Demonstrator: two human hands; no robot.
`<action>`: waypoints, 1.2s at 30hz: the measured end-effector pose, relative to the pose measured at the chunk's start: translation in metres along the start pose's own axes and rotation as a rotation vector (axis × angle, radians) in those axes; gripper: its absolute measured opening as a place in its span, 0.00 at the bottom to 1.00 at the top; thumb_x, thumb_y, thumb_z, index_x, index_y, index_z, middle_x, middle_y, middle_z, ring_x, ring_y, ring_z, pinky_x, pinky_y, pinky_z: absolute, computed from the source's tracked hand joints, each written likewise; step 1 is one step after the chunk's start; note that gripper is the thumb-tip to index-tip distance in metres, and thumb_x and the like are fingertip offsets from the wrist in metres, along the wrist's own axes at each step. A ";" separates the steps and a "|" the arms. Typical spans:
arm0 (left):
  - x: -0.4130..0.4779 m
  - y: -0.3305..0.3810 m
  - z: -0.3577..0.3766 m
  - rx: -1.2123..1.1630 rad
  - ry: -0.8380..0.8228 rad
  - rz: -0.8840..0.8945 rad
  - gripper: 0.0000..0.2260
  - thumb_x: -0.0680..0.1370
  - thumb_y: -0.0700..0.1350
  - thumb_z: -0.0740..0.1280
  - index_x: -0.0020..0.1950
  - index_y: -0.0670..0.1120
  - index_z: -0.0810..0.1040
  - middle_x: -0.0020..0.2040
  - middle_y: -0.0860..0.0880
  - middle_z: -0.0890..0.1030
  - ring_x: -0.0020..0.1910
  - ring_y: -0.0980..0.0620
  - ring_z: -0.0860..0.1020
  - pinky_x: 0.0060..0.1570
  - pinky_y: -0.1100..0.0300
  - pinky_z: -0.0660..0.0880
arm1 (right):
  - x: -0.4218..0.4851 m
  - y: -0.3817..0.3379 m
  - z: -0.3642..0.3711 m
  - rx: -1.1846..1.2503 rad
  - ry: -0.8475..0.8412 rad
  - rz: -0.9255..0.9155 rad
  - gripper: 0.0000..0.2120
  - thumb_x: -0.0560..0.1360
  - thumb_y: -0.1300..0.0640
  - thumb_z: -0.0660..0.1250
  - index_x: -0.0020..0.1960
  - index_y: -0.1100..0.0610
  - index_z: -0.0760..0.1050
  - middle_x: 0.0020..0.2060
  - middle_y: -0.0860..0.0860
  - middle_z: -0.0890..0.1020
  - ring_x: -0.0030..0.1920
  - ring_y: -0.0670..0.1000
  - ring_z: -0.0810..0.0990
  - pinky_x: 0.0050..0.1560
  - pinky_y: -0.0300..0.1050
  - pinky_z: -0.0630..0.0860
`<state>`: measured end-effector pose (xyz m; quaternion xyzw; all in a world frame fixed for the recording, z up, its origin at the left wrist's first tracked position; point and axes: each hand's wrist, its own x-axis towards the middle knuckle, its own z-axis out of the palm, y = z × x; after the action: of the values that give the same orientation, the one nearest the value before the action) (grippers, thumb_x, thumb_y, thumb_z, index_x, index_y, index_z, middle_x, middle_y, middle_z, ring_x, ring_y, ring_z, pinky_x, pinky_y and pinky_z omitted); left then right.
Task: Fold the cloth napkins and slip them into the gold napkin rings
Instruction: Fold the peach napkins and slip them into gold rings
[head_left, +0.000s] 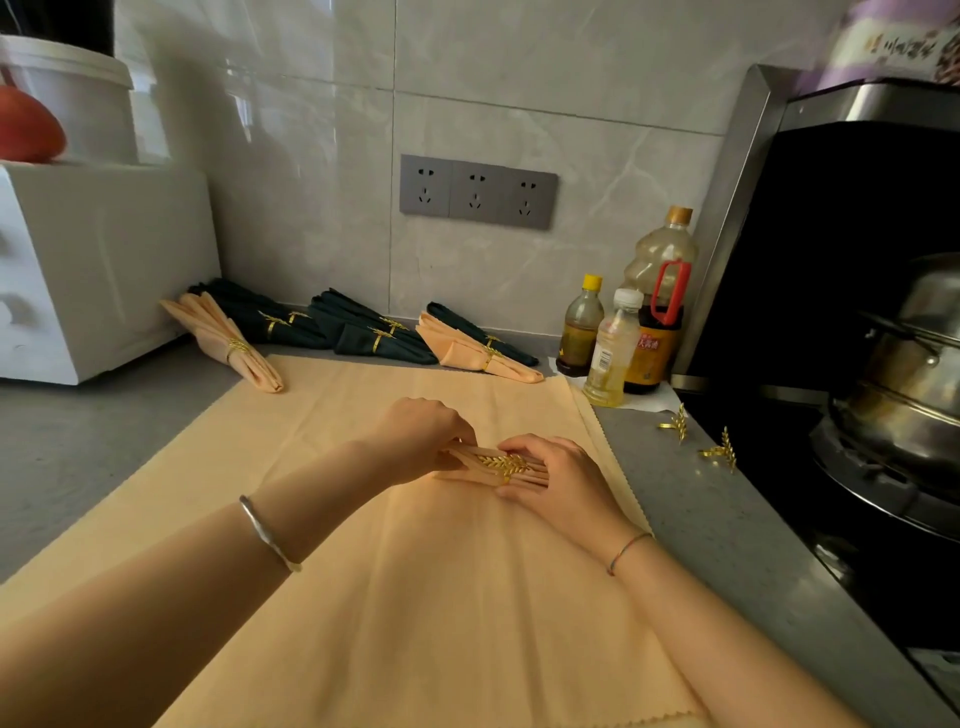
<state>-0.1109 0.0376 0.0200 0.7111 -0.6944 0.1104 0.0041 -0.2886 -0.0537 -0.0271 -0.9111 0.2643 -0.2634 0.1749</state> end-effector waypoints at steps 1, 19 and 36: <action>0.000 -0.002 0.000 0.001 -0.002 -0.002 0.15 0.78 0.52 0.66 0.64 0.56 0.75 0.57 0.55 0.80 0.53 0.53 0.76 0.46 0.60 0.70 | 0.000 0.001 0.001 0.007 -0.009 0.014 0.21 0.67 0.48 0.75 0.59 0.42 0.75 0.50 0.42 0.79 0.54 0.46 0.74 0.54 0.42 0.73; -0.065 -0.222 0.068 -0.655 0.054 -0.694 0.24 0.84 0.52 0.46 0.78 0.45 0.47 0.79 0.45 0.48 0.77 0.48 0.48 0.73 0.56 0.45 | 0.133 -0.049 0.042 0.293 -0.068 0.140 0.19 0.71 0.47 0.72 0.58 0.49 0.71 0.55 0.43 0.75 0.57 0.43 0.72 0.57 0.39 0.69; 0.015 -0.285 0.107 -0.485 0.079 -0.549 0.30 0.83 0.51 0.55 0.79 0.46 0.41 0.79 0.50 0.41 0.77 0.49 0.43 0.73 0.53 0.50 | 0.290 -0.028 0.163 0.228 -0.012 0.171 0.16 0.71 0.52 0.72 0.58 0.52 0.77 0.55 0.49 0.78 0.55 0.49 0.76 0.58 0.43 0.72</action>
<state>0.1874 0.0160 -0.0404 0.8444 -0.4830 -0.0353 0.2291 0.0248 -0.1685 -0.0322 -0.8611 0.3084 -0.2704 0.3005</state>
